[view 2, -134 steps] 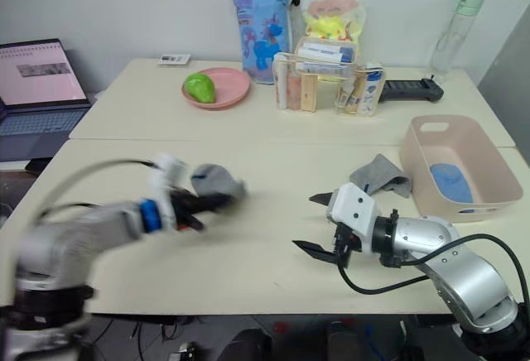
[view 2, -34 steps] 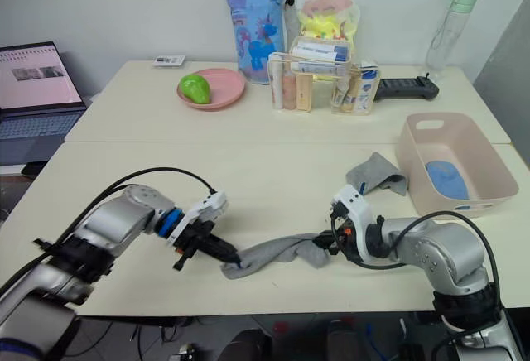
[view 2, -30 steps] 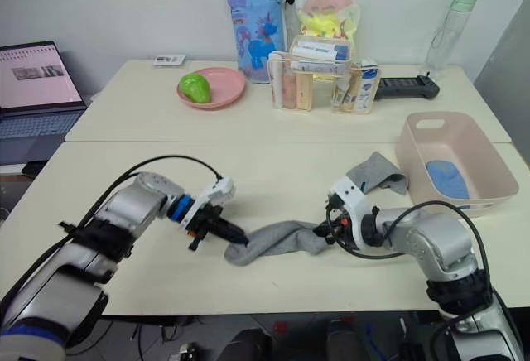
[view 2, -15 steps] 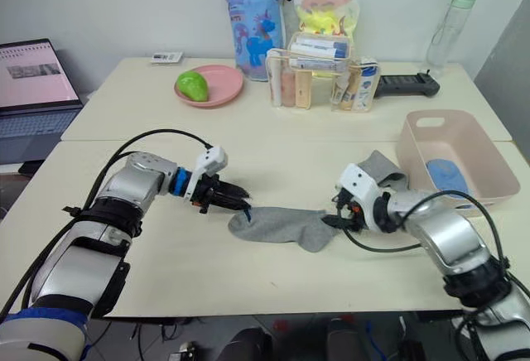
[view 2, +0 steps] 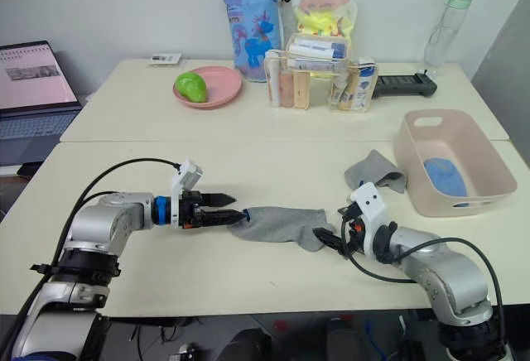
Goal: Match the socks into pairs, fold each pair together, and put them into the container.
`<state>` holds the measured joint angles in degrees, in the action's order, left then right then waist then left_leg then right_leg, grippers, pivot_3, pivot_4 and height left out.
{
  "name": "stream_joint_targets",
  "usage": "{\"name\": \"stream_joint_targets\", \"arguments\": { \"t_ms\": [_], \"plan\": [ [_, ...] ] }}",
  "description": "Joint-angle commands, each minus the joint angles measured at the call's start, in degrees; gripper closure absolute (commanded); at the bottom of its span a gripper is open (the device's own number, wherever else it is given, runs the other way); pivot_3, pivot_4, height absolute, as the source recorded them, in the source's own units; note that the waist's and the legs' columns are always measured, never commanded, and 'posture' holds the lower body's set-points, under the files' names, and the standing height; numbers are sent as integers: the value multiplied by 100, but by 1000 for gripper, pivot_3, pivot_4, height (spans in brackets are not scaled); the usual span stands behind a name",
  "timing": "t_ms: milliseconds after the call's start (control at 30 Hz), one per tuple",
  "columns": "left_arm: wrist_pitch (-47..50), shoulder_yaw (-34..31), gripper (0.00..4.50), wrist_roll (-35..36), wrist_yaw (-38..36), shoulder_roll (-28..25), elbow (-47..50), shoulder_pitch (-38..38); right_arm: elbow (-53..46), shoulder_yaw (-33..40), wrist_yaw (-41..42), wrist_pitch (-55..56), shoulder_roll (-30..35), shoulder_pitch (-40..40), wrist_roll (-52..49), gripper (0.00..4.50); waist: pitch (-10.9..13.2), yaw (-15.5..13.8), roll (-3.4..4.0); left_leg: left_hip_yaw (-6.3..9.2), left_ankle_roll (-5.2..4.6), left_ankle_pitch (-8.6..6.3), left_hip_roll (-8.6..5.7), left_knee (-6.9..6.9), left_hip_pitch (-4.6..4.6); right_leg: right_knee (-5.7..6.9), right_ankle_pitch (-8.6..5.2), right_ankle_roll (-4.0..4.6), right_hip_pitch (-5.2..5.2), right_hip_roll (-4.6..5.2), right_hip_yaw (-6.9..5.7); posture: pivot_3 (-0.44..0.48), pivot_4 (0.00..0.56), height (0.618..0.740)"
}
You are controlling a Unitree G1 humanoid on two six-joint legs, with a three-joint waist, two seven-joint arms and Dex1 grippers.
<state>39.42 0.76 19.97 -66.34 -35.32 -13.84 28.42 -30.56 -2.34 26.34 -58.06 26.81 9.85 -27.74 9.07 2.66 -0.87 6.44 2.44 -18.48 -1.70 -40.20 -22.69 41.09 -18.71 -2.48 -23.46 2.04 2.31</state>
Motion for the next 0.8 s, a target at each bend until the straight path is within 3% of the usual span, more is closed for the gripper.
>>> {"name": "stream_joint_targets", "arguments": {
  "t_ms": [33,167,300,367,667,733,800],
  "plan": [
    [-326,5,52,-190,562,170,312,-235,-263,-213,-246,52,32,-71,220,0,-5,-29,4,-2,0,0,-1,0,1,-1,0,0,2,1,2,0,150,703],
    [-537,329,52,-335,592,129,749,-690,-398,-744,-103,304,492,-169,611,0,-9,-67,5,-11,-1,0,-4,0,10,-2,0,0,9,2,1,0,150,703],
    [-917,494,951,-526,663,117,779,-938,-395,-838,-81,426,580,-240,701,180,-36,-79,10,-14,-2,-1,-3,11,26,-9,0,0,21,2,0,0,150,703],
    [-1136,548,1565,-608,751,208,715,-983,-380,-856,-51,481,596,-240,718,592,-38,-79,10,-14,-2,-1,-3,12,28,-10,0,0,24,1,0,0,150,703],
    [-1034,303,4325,-244,862,390,1116,-1101,-397,-827,204,566,653,-248,673,3883,-41,-89,10,-18,-3,-2,-5,12,28,-14,0,-1,26,2,-4,0,150,703],
    [-894,198,4500,-84,816,282,1394,-1221,-466,-755,341,509,702,-280,551,4490,-41,-83,10,-16,-3,-2,-4,12,28,-13,0,-1,26,2,-4,0,150,703],
    [-739,164,4500,91,692,135,1714,-1379,-530,-726,453,445,740,-278,427,4490,-40,-81,9,-15,-3,-2,-3,12,27,-13,0,-1,25,1,-3,0,150,703]
  ]
}}
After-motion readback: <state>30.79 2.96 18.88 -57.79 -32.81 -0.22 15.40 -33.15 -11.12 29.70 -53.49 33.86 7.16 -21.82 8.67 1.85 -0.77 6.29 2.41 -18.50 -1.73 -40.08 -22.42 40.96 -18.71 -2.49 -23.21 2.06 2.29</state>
